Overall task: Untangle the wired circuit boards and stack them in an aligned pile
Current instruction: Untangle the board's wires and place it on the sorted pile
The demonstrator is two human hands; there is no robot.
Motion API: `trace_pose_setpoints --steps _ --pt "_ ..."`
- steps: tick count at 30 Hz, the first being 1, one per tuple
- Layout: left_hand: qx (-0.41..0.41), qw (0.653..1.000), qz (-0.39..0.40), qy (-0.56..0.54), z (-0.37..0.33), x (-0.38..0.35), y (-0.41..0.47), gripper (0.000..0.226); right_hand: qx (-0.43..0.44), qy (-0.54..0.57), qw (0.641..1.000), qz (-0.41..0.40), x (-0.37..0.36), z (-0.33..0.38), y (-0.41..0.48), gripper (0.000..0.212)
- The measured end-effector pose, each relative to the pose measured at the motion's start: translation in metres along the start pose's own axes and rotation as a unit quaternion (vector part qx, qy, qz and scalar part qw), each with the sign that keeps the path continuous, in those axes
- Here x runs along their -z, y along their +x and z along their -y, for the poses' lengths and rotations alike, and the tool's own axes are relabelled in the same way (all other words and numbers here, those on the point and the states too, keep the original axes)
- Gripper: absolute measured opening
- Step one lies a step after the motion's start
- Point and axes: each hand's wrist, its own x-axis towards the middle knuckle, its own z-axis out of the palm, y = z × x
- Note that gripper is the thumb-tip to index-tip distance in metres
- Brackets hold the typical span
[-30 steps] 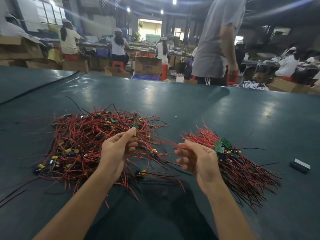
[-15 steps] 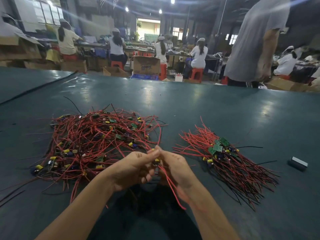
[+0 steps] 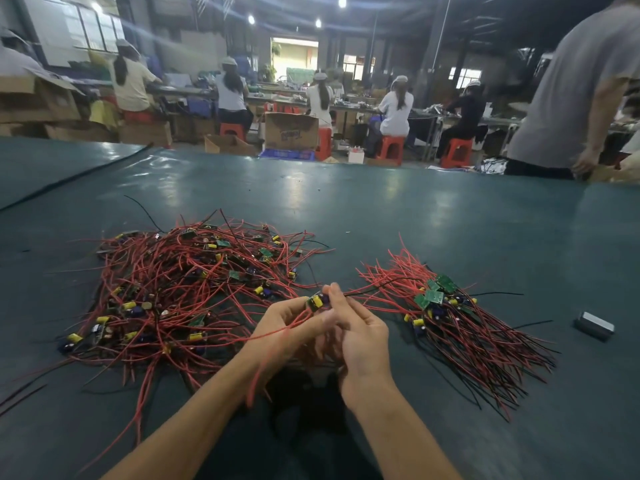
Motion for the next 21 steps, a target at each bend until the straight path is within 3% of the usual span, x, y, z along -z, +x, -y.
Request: trace_pose_setpoints --steps 4,6,10,15,21 --pt "-0.089 0.987 -0.132 0.033 0.001 -0.012 0.001 0.044 0.031 -0.018 0.999 0.003 -0.008 -0.008 -0.005 0.017" --pt "-0.112 0.98 -0.156 0.051 0.0 -0.012 0.001 0.044 0.042 -0.033 0.999 0.01 -0.011 -0.01 -0.007 0.017" --pt "-0.142 0.975 -0.153 0.071 -0.004 -0.006 0.0 0.045 0.033 -0.046 0.998 -0.003 -0.01 -0.005 -0.006 0.02" --pt "-0.102 0.981 -0.155 0.053 0.0 -0.001 0.003 0.053 -0.003 -0.052 0.997 -0.053 0.003 0.014 0.006 0.022" --pt "-0.113 0.984 -0.13 0.049 0.0 -0.003 0.002 0.054 0.029 0.02 0.995 -0.092 0.02 0.029 0.022 0.016"
